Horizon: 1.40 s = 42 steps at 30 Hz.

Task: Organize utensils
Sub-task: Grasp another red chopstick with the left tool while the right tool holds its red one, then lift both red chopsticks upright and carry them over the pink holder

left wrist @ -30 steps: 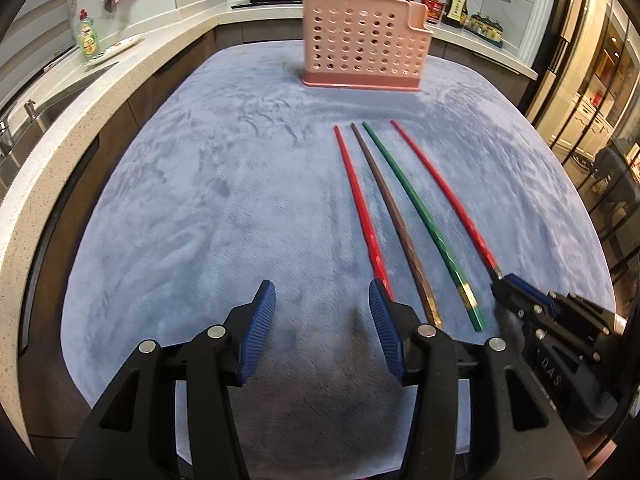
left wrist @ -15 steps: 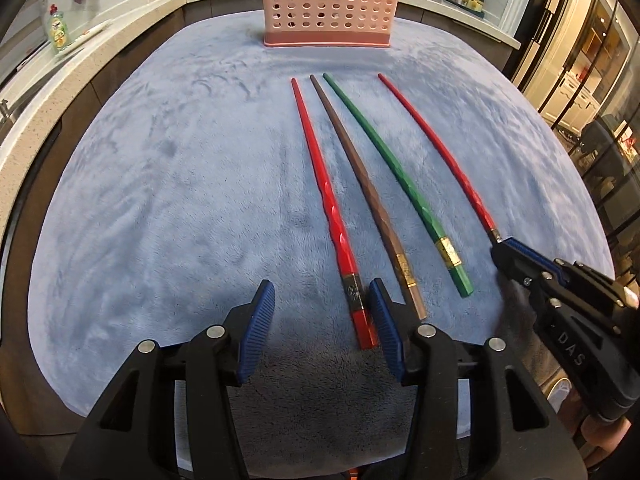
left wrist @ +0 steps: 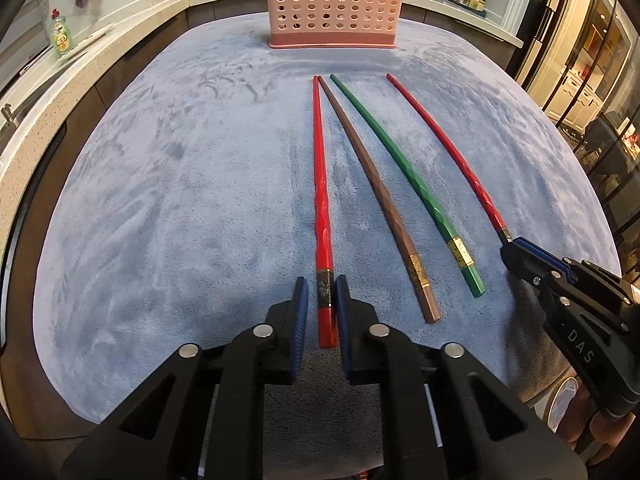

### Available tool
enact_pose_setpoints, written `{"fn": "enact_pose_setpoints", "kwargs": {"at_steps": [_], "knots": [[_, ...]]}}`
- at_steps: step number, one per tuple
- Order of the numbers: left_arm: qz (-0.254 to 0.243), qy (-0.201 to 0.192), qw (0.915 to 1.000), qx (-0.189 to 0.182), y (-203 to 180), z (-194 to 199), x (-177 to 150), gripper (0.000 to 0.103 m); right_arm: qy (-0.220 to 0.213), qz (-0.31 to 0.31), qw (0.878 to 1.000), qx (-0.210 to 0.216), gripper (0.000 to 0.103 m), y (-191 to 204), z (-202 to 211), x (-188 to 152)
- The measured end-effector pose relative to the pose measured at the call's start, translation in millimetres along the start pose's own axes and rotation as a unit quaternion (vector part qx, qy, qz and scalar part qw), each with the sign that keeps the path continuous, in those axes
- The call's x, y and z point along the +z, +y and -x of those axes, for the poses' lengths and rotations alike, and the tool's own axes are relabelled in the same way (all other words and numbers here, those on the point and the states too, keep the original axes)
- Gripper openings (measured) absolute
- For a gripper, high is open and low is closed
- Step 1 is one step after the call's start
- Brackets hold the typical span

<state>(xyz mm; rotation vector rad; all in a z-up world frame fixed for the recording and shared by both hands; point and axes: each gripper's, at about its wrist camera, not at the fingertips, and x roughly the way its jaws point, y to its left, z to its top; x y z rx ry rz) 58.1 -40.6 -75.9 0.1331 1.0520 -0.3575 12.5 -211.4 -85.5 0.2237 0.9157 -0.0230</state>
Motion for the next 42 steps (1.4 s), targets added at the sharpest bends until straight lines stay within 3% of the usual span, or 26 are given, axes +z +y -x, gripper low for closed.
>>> {"fn": "enact_pose_setpoints", "kwargs": {"at_steps": [11, 18, 32, 42], "knots": [[0.012, 0.002, 0.9999, -0.010, 7.8, 5.1, 2.3, 0.008, 0.001, -0.001, 1.000, 0.006, 0.007, -1.3, 1.9, 2.9], [0.032, -0.009, 0.9993, -0.016, 20.2, 22.7, 7.9, 0.008, -0.027, -0.004, 1.000, 0.015, 0.007, 5.2, 26.1, 13.3], [0.074, -0.105, 0.9912, -0.029, 48.1, 99.8, 53.1, 0.007, -0.135, -0.027, 0.990, 0.031, 0.007, -5.1, 101.7, 76.0], [0.082, -0.156, 0.9841, -0.019, 61.6, 128.0, 100.7, 0.007, -0.180, -0.047, 0.981, 0.053, 0.007, -14.4, 121.8, 121.7]]}}
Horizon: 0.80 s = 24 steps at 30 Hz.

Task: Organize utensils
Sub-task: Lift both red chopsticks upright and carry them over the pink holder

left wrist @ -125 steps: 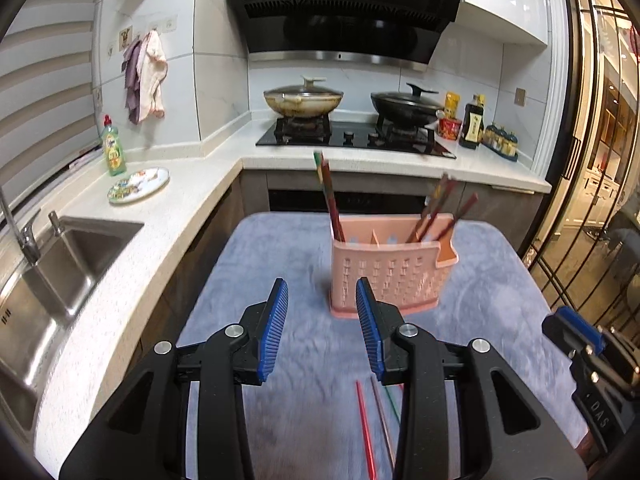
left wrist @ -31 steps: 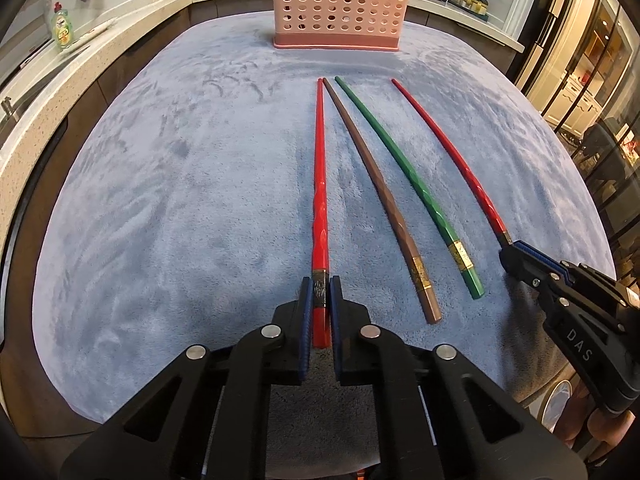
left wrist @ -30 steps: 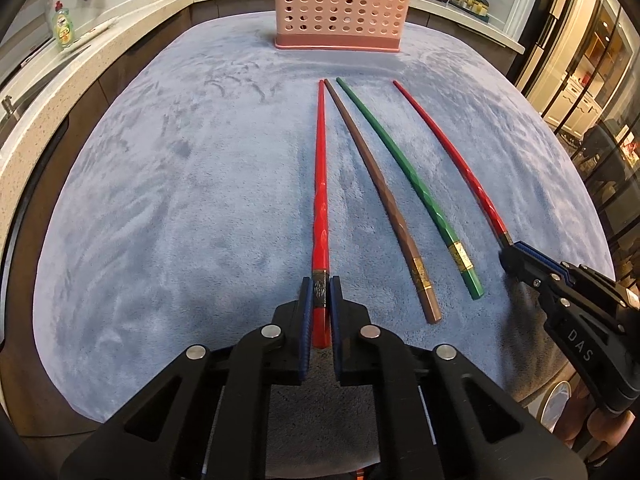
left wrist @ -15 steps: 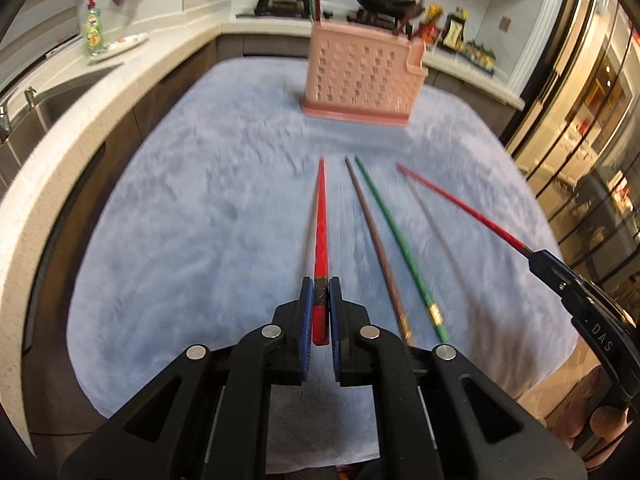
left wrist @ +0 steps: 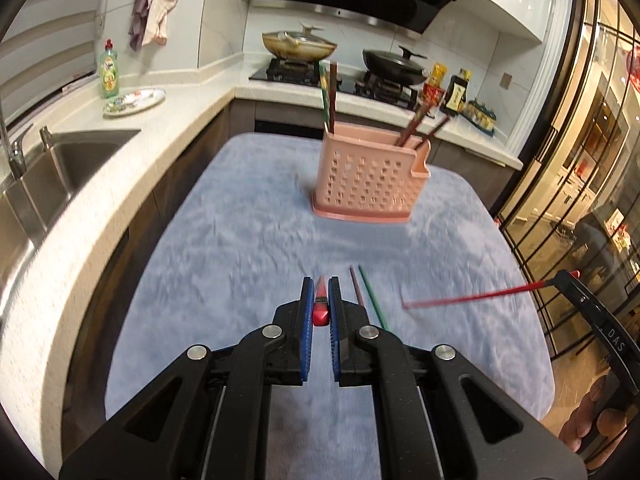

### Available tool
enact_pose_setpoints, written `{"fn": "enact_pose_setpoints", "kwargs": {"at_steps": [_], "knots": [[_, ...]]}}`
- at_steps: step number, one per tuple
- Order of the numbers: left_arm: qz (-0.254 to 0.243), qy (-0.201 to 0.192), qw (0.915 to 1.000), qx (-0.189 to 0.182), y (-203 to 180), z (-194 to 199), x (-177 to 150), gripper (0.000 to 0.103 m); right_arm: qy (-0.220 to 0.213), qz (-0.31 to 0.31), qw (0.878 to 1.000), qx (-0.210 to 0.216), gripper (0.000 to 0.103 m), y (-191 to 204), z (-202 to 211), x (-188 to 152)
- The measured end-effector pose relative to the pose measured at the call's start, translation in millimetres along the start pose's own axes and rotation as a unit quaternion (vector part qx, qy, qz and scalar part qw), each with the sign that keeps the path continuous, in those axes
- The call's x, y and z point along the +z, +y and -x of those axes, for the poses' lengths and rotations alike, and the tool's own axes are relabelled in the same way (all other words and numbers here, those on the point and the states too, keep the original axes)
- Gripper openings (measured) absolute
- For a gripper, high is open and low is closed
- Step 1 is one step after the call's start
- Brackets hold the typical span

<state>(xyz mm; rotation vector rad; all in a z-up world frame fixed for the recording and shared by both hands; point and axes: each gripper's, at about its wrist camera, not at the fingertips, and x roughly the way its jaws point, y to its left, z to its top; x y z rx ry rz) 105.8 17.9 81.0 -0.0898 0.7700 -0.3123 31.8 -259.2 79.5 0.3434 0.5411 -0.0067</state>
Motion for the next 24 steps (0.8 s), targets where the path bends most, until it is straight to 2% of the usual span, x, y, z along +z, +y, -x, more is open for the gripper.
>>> {"fn": "enact_pose_setpoints", "kwargs": {"at_steps": [7, 13, 19, 24], "knots": [[-0.006, -0.028, 0.9996, -0.001, -3.1, 0.0, 36.9, 0.007, -0.024, -0.017, 0.999, 0.016, 0.007, -1.1, -6.4, 34.4], [0.000, -0.053, 0.9985, -0.016, -7.3, 0.8, 75.8, 0.007, -0.050, -0.021, 0.998, 0.028, 0.007, 3.2, -12.3, 67.6], [-0.003, -0.091, 0.9956, -0.022, -18.1, 6.2, 120.0, 0.007, -0.084, -0.032, 0.995, 0.038, 0.007, 7.8, -24.9, 111.9], [-0.006, -0.137, 0.9904, -0.021, -31.4, 9.3, 164.5, 0.007, -0.112, -0.039, 0.992, 0.045, 0.007, 12.4, -40.7, 154.8]]}}
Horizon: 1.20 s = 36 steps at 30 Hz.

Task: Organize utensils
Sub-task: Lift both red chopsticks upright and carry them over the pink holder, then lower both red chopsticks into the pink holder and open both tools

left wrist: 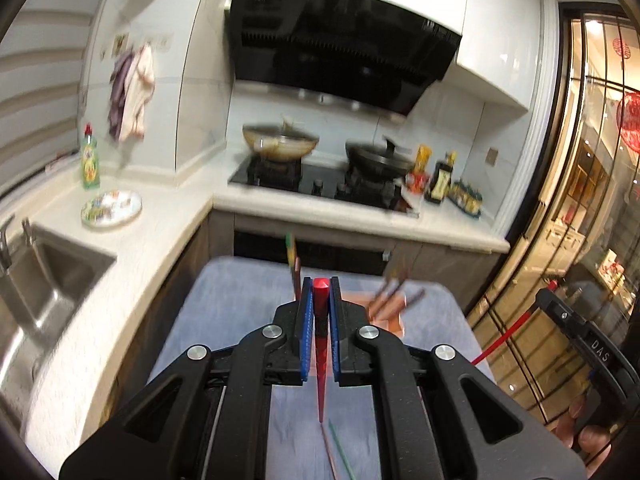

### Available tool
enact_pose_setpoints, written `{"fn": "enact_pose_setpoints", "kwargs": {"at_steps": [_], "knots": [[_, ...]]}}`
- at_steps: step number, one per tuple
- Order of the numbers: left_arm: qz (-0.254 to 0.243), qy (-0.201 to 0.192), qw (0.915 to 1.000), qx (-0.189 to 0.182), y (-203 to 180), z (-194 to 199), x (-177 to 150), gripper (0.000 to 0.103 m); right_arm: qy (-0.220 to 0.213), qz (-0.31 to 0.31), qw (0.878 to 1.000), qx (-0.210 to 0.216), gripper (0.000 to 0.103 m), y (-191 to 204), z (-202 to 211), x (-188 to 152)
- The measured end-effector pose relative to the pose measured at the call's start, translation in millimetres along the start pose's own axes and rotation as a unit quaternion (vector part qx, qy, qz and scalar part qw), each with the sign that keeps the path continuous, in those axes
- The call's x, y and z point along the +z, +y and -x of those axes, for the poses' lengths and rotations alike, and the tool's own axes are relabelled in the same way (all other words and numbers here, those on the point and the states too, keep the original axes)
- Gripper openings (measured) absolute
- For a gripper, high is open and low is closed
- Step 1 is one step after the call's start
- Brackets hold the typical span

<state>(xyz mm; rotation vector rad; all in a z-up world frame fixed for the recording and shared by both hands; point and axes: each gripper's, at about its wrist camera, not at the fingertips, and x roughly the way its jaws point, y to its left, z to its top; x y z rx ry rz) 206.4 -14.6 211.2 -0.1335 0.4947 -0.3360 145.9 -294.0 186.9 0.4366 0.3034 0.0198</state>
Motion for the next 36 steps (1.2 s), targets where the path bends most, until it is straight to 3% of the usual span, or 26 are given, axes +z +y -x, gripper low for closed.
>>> {"fn": "enact_pose_setpoints", "kwargs": {"at_steps": [8, 14, 24, 34, 36], "knots": [[-0.006, -0.060, 0.9982, 0.008, -12.1, -37.4, 56.1, 0.007, -0.024, 0.010, 1.000, 0.002, 0.007, 13.5, -50.7, 48.8], [-0.007, -0.065, 0.9977, 0.020, -12.1, -70.9, 68.4, 0.007, -0.035, 0.010, 0.999, -0.001, 0.007, 17.2, -86.3, 63.4], [-0.007, -0.026, 0.9993, 0.024, -5.1, -110.3, 43.0, 0.007, 0.015, 0.011, 1.000, -0.015, 0.007, 3.9, -138.0, 28.3], [0.003, 0.000, 0.9997, 0.024, -1.4, -128.1, 24.5, 0.008, 0.048, 0.019, 0.998, -0.028, 0.009, 1.3, -153.6, 5.1], [-0.001, -0.001, 0.9995, 0.032, -1.5, -127.7, 22.9, 0.014, 0.049, 0.021, 0.998, -0.029, 0.010, 2.2, -152.0, 2.8]]}}
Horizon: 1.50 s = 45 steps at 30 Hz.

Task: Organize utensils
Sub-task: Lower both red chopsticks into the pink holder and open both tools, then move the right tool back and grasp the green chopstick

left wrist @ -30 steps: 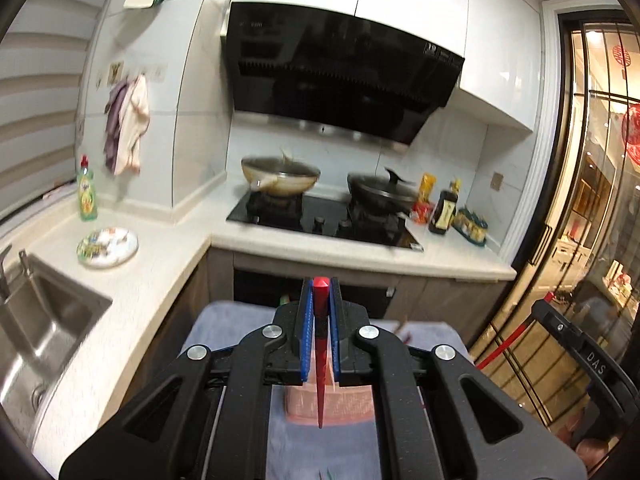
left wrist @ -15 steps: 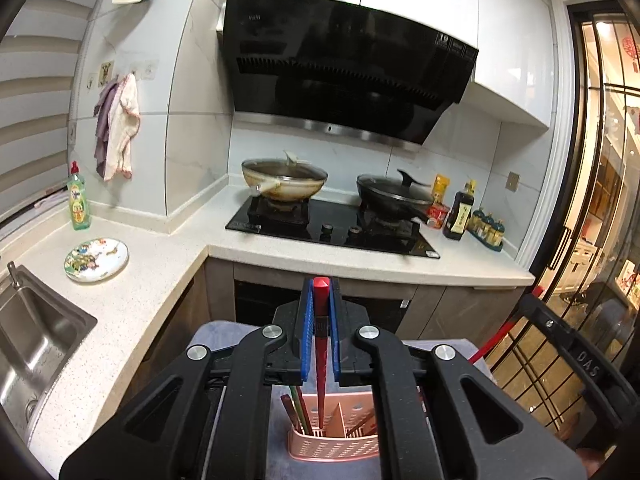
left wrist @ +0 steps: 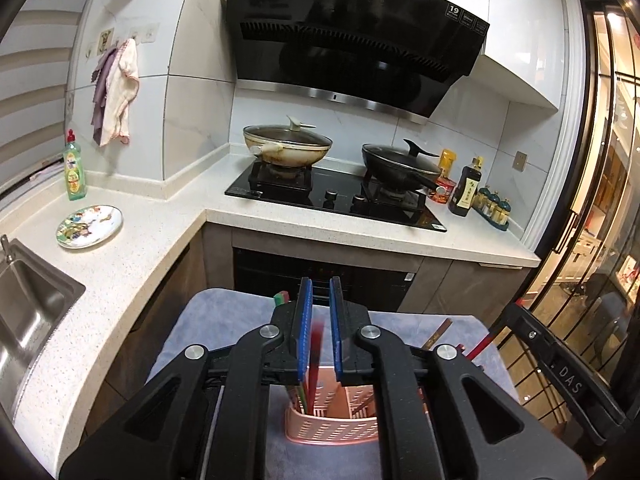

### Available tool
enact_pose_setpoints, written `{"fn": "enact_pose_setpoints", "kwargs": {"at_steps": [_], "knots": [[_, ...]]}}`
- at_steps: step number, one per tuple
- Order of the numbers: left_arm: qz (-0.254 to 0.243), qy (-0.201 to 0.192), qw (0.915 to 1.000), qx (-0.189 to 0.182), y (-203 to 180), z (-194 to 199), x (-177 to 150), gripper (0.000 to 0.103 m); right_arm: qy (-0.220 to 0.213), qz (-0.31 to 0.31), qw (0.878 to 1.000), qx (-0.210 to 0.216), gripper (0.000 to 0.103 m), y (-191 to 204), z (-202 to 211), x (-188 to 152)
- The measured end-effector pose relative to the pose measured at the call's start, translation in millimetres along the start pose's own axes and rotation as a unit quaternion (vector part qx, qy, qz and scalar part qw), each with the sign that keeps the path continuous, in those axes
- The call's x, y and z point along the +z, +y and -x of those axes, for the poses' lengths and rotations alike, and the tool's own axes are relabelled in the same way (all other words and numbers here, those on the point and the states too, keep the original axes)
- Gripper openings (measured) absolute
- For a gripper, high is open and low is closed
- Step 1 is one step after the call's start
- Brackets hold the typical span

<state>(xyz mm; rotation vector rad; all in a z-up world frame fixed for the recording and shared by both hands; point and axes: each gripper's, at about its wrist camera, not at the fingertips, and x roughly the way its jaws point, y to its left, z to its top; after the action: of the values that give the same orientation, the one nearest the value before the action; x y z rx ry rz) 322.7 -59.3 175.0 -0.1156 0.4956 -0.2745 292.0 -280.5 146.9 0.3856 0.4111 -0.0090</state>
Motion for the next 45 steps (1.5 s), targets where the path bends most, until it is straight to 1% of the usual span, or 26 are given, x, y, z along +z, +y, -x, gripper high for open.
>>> {"fn": "enact_pose_setpoints", "kwargs": {"at_steps": [1, 2, 3, 6, 9, 18, 20, 22, 24, 25, 28, 34, 39, 45], "knots": [[-0.004, 0.001, 1.0000, 0.005, -1.1, 0.9, -1.2, 0.018, -0.001, 0.002, 1.000, 0.000, 0.012, 0.5, 1.6, -0.3], [-0.006, 0.000, 1.0000, 0.006, -1.9, 2.0, -2.0, 0.025, -0.003, 0.004, 1.000, 0.001, 0.012, 2.0, 4.4, -0.9], [-0.008, -0.002, 0.9999, 0.009, -2.5, 3.9, -2.6, 0.030, -0.005, 0.006, 1.000, 0.001, 0.012, 3.0, 6.9, -1.4], [-0.015, -0.010, 0.9997, 0.018, -4.9, 12.0, -4.5, 0.037, -0.011, 0.012, 1.000, 0.002, 0.012, 7.8, 15.9, -3.2], [-0.019, -0.010, 0.9996, 0.018, -7.8, 20.0, -7.3, 0.039, -0.016, 0.011, 1.000, 0.011, 0.012, 10.6, 27.3, -5.3], [-0.031, -0.013, 0.9993, 0.017, -14.8, 39.7, -15.4, 0.039, -0.028, 0.023, 0.999, 0.017, 0.012, 16.1, 62.2, -11.2], [-0.035, -0.017, 0.9991, 0.020, -16.6, 47.2, -18.7, 0.039, -0.028, 0.024, 0.999, 0.016, 0.013, 15.1, 70.7, -14.6], [-0.036, -0.017, 0.9990, 0.020, -16.8, 54.0, -22.0, 0.040, -0.029, 0.030, 0.999, 0.012, 0.020, 14.6, 78.9, -19.4], [-0.038, -0.017, 0.9989, 0.020, -16.0, 61.5, -27.9, 0.047, -0.028, 0.040, 0.999, 0.008, 0.022, 14.4, 89.3, -28.2], [-0.039, -0.018, 0.9989, 0.021, -15.0, 65.9, -32.1, 0.047, -0.025, 0.047, 0.999, 0.006, 0.022, 14.1, 94.7, -34.6], [-0.041, -0.010, 0.9989, 0.020, -12.2, 75.3, -46.3, 0.047, -0.013, 0.062, 0.998, -0.001, 0.022, 12.5, 106.6, -55.2], [-0.038, 0.021, 0.9988, 0.022, -4.1, 87.1, -82.5, 0.047, 0.019, 0.085, 0.996, -0.007, 0.022, 12.3, 127.2, -99.2], [-0.040, 0.037, 0.9981, 0.027, 0.1, 98.7, -109.7, 0.047, 0.044, 0.090, 0.995, -0.007, 0.022, 9.4, 143.4, -132.1], [-0.055, 0.060, 0.9958, 0.041, 1.4, 112.1, -144.4, 0.047, 0.077, 0.087, 0.993, -0.008, 0.022, 3.7, 156.3, -167.3]]}}
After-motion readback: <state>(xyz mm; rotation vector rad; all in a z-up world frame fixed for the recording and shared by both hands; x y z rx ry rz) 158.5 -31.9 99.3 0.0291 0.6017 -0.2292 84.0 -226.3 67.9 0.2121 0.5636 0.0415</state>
